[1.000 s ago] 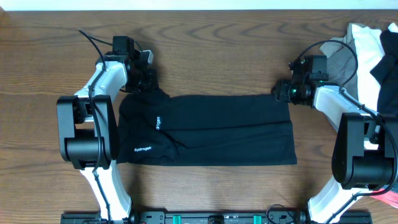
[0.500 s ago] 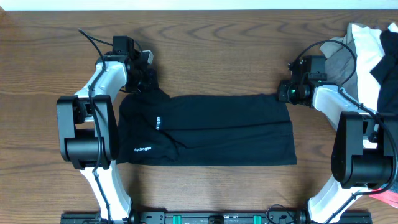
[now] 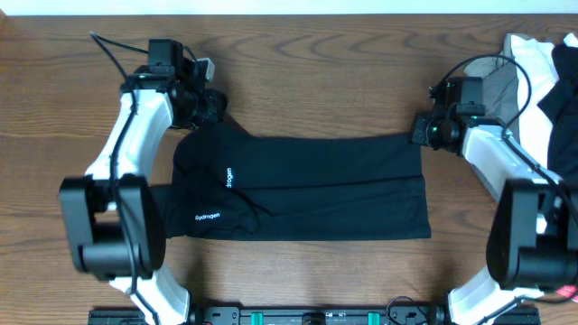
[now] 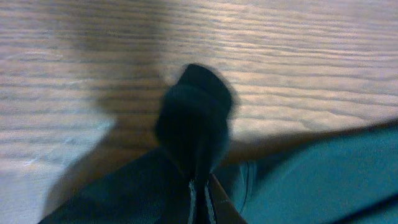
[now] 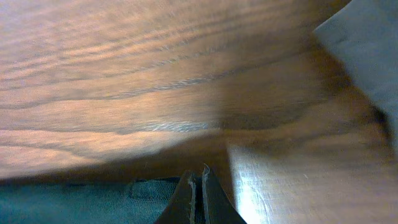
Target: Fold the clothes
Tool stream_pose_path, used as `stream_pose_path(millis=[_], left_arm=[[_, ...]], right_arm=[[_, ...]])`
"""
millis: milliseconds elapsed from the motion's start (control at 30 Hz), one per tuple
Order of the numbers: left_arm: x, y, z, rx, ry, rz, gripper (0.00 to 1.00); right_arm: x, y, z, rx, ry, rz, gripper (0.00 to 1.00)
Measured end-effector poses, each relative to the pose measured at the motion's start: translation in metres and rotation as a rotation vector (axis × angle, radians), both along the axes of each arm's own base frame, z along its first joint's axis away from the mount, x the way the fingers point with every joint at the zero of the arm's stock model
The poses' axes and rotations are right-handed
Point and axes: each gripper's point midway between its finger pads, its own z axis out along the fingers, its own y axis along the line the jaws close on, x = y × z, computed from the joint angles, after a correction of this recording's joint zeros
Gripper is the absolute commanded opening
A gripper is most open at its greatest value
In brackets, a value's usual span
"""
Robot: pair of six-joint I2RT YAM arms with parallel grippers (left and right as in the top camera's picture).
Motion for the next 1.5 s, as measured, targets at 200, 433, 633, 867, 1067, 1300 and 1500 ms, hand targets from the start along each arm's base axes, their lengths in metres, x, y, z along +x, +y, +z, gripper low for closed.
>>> stream_pose_path(millis=[200, 433, 633, 867, 1067, 1300, 1500], left_arm=[[-0.029, 0.0, 0.019, 0.0, 0.062, 0.0, 0.06], [-0.069, 0.006, 0.008, 0.037, 0.233, 0.012, 0.06], [-0.102, 0.015, 0.004, 0.088, 0.37, 0.02, 0.06], [-0.12, 0.017, 0.003, 0.105, 0.447, 0.019, 0.06], [-0.136, 0.017, -0.003, 0.106, 0.509, 0.016, 0.06], [-0.155, 0.017, -0.004, 0.106, 0.585, 0.012, 0.06], [-0.162, 0.017, -0.007, 0.107, 0.611, 0.01, 0.06]], right_arm=[[-0.016, -0.001, 0.026, -0.01, 0.005, -0.005, 0.01], [-0.05, -0.016, 0.016, -0.088, 0.151, -0.04, 0.01], [-0.069, -0.028, 0.01, -0.158, 0.23, -0.063, 0.01], [-0.077, -0.031, 0.008, -0.177, 0.265, -0.067, 0.01], [-0.086, -0.031, 0.007, -0.18, 0.299, -0.063, 0.01], [-0.095, -0.031, 0.005, -0.18, 0.338, -0.057, 0.01], [-0.103, -0.03, 0.004, -0.179, 0.37, -0.054, 0.02]])
